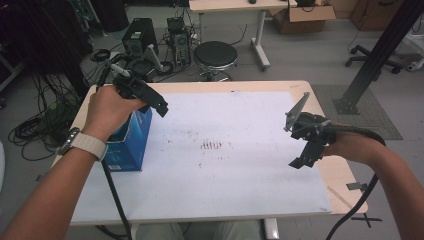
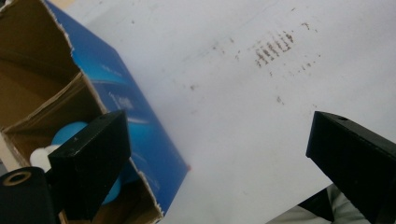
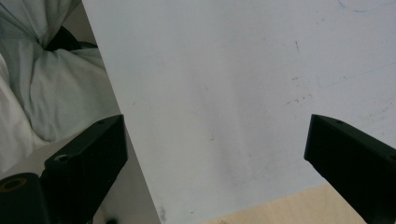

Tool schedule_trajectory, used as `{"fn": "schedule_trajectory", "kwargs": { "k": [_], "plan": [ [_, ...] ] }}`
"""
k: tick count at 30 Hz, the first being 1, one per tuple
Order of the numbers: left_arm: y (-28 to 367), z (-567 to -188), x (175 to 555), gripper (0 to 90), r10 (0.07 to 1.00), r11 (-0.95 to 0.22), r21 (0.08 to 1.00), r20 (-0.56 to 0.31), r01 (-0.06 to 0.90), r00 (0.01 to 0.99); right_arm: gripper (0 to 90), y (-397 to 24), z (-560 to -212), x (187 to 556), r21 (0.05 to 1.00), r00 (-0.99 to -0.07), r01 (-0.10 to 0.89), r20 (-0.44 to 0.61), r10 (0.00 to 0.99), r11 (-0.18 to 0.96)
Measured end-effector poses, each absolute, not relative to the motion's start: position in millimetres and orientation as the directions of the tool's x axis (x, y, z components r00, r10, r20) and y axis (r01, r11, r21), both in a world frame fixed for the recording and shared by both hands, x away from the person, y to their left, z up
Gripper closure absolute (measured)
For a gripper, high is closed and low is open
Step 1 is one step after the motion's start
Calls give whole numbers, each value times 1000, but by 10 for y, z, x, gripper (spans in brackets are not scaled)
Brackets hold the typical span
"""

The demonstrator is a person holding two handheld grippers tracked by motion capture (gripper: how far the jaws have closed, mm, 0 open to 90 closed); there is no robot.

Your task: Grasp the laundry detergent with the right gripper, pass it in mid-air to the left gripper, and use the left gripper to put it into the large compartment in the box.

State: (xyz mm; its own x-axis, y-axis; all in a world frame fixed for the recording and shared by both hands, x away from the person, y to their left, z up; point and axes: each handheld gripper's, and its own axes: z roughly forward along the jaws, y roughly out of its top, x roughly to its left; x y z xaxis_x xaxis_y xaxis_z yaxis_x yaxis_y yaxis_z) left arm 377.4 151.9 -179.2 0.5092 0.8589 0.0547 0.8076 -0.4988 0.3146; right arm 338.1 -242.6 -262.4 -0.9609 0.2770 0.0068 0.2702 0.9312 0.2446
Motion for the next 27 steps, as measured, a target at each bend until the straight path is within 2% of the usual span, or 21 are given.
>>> {"fn": "schedule_trajectory", "kwargs": {
  "k": [13, 27],
  "plan": [
    [1214, -1842, 3920, 72, 786, -595, 321, 45, 737, 616, 60, -2419, -2616, 3404, 251, -960, 273, 8, 280, 929],
    [919, -1937, 4140, 73, 658, -725, 309, 48, 616, 751, 60, -2433, -2599, 3404, 262, -958, 278, 4, 287, 924]
  ]
}}
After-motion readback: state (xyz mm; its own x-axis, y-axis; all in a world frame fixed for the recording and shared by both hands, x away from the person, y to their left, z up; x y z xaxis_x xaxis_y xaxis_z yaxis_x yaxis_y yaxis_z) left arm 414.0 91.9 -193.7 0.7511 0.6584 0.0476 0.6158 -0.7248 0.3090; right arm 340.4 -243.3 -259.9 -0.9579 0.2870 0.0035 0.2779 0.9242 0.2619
